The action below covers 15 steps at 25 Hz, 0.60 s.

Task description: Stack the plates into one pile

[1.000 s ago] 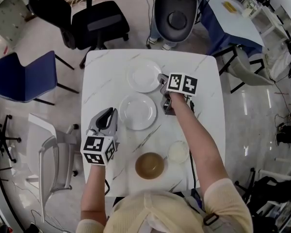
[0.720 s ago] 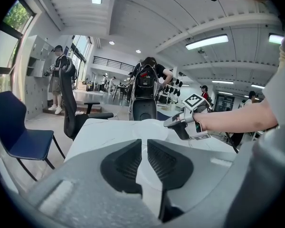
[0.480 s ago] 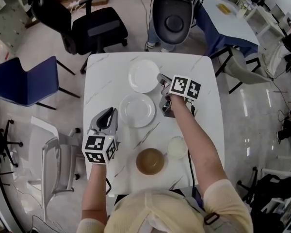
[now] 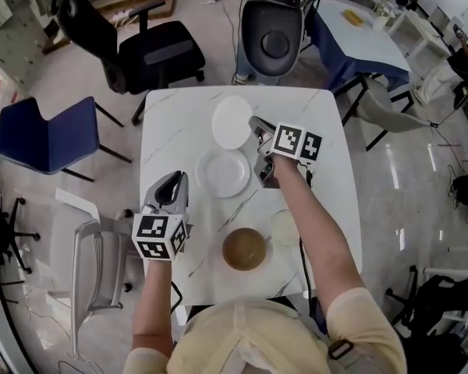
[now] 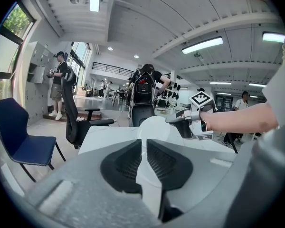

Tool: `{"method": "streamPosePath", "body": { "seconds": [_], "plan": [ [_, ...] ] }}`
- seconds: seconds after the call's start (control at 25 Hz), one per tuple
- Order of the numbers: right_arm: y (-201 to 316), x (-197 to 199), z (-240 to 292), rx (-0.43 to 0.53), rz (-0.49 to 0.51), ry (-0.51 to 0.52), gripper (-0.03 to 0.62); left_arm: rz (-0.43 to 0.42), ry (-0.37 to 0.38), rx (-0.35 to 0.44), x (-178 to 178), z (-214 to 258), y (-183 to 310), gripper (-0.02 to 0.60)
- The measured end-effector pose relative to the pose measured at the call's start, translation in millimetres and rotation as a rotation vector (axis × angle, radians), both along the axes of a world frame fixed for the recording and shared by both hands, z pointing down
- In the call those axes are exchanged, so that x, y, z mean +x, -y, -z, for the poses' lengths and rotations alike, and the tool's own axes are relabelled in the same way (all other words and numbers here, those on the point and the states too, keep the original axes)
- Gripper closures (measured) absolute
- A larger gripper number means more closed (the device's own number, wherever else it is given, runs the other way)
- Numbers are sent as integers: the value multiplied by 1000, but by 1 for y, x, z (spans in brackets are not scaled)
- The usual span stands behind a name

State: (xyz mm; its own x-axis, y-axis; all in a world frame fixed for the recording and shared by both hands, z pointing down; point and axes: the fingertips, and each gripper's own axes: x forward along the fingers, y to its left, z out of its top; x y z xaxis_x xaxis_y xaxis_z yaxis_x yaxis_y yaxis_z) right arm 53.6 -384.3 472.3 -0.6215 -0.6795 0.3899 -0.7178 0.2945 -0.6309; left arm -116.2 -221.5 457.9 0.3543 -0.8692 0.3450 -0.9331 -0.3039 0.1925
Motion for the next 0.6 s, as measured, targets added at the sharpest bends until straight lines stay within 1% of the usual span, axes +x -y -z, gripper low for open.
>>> {"method": "streamPosePath", "body": {
  "seconds": [0.16, 0.32, 0.6],
  "plan": [
    [-12, 1, 11, 24, 10, -13, 579, -3, 0, 10, -3, 6, -7, 557],
    [-30, 0, 16, 14, 39, -1, 579, -9, -7, 24, -3, 11, -12, 557],
    [-67, -5, 13, -9, 94, 7, 579, -42, -14, 18, 2, 7, -27, 557]
  ]
}}
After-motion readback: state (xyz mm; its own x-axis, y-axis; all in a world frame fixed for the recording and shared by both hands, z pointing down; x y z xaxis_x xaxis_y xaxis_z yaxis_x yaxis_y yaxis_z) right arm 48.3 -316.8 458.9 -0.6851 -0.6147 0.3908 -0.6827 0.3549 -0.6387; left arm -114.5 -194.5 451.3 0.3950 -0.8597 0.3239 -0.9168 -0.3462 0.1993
